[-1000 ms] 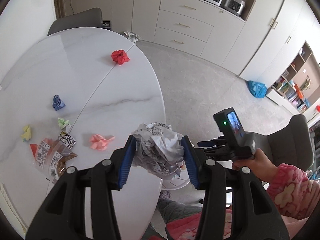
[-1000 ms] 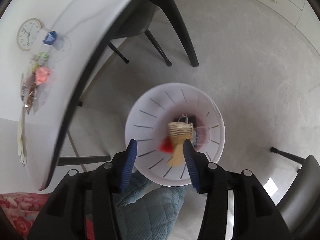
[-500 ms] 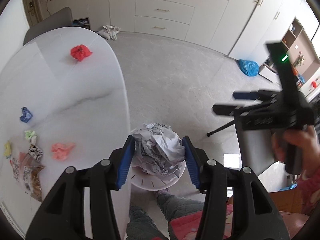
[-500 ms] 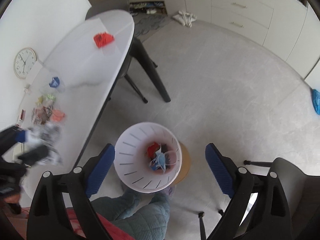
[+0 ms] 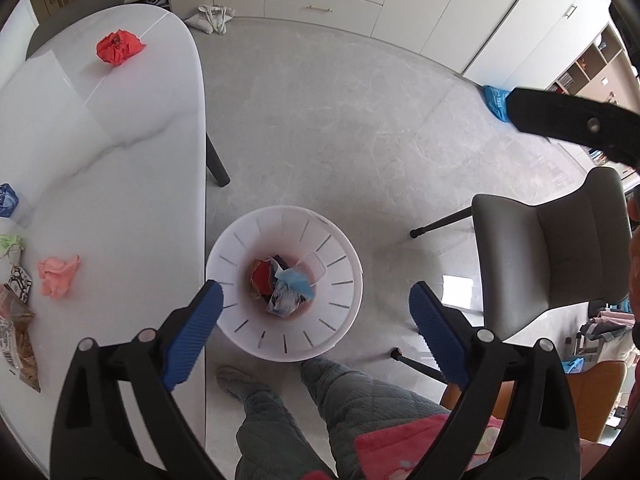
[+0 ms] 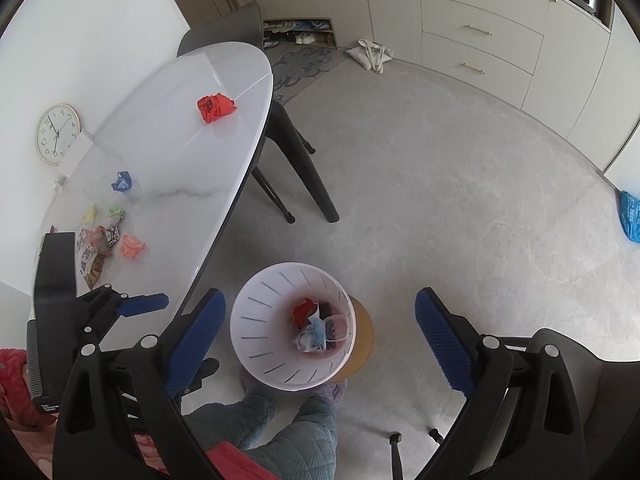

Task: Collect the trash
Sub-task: 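Open the right tool over the white bin while the left tool releases the white paper, then move both tools back over the remaining trash on the table, then grasp the clear printed snack bag with the left tool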

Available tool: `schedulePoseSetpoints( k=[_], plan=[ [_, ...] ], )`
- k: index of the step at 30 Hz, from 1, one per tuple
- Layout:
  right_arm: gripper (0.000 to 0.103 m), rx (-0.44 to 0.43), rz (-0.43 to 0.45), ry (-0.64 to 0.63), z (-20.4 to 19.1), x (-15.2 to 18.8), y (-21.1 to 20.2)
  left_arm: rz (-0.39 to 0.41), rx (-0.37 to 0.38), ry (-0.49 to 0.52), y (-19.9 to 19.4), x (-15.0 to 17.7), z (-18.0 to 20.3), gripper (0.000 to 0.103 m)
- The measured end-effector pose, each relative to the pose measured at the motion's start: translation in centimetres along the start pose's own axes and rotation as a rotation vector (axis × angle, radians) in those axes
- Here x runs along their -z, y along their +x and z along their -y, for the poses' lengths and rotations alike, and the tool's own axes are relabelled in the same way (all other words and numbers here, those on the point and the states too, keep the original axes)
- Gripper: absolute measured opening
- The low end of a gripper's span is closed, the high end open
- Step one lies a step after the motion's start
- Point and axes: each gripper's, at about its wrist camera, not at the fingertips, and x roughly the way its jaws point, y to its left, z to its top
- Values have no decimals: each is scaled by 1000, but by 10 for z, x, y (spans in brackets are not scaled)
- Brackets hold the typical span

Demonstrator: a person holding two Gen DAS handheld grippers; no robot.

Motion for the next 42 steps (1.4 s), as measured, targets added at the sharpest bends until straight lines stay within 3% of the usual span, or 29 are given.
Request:
schedulePoseSetpoints(
  k=[5,10,15,22,27,31,34,42],
  plan=[
    [95,-8,3,-12,-8,-5,-2,59,-26,-25,-23,0,-8,91],
    [95,-40,24,-64,-34,-20,-4,144,-101,-103,-62,5,-37,91],
    [98,-106,40,-163,-89,-36,4,232,-233,-224,-109,31,-88,95],
    [99,-222,1,-307,-174,-46,32,258,-416,-326,-139,83,-168,95],
    [99,-255,-37,-381,-226,-42,48,242,-541,-192,-133,102,-209,95],
    [99,-249,-72,-383,-248,-35,60,194,-600,51,-114,101,-225,95],
    [99,-229,-98,-358,-254,-28,68,166,-582,177,-98,93,-232,95],
    [99,-175,-135,-258,-253,-15,85,122,-479,259,-67,85,-248,95]
  ],
)
